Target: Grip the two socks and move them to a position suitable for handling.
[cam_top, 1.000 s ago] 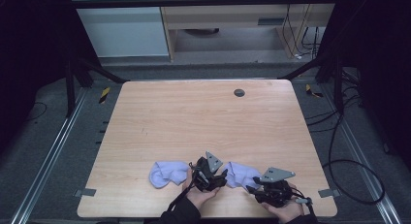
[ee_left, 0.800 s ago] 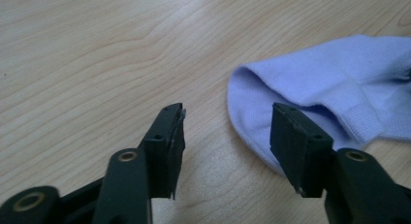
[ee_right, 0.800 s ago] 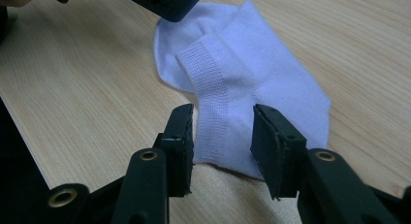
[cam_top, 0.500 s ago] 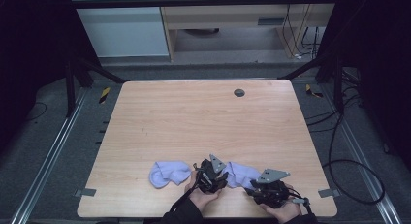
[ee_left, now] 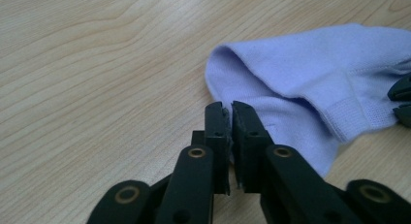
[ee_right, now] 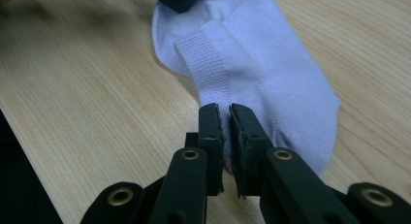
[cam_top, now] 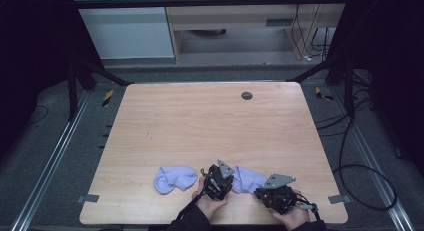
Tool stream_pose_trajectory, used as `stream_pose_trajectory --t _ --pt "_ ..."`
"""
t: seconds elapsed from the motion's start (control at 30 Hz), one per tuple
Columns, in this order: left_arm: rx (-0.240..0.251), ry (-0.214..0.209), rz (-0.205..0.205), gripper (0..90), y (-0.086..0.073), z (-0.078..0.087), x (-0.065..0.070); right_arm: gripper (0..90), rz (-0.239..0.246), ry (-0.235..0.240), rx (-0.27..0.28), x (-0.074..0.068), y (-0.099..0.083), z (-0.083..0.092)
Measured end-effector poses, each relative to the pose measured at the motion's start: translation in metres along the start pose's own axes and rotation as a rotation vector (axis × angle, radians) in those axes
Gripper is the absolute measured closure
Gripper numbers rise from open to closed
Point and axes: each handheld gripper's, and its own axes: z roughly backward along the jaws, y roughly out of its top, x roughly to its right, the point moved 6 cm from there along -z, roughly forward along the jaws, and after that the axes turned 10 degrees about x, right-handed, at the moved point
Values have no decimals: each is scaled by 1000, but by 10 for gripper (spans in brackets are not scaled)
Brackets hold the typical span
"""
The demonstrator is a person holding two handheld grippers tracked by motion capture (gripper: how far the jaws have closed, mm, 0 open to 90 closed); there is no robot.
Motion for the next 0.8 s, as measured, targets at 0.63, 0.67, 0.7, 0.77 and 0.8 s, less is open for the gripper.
stream_pose_trajectory --t 0.63,0.67,0.7,0.77,0.8 --pt "10 -30 -9 878 0 4 -2 839 -148 -101 250 31 25 26" --pt "11 -31 -10 878 0 4 -2 839 -148 -101 250 31 25 26" --pt "6 -34 -12 879 -1 4 -2 839 -162 -128 251 36 28 25" --pt "5 -38 -16 878 -1 4 -1 839 -165 -140 253 39 29 24" --pt "8 -36 -13 878 -1 3 -1 839 -174 -163 249 45 31 21"
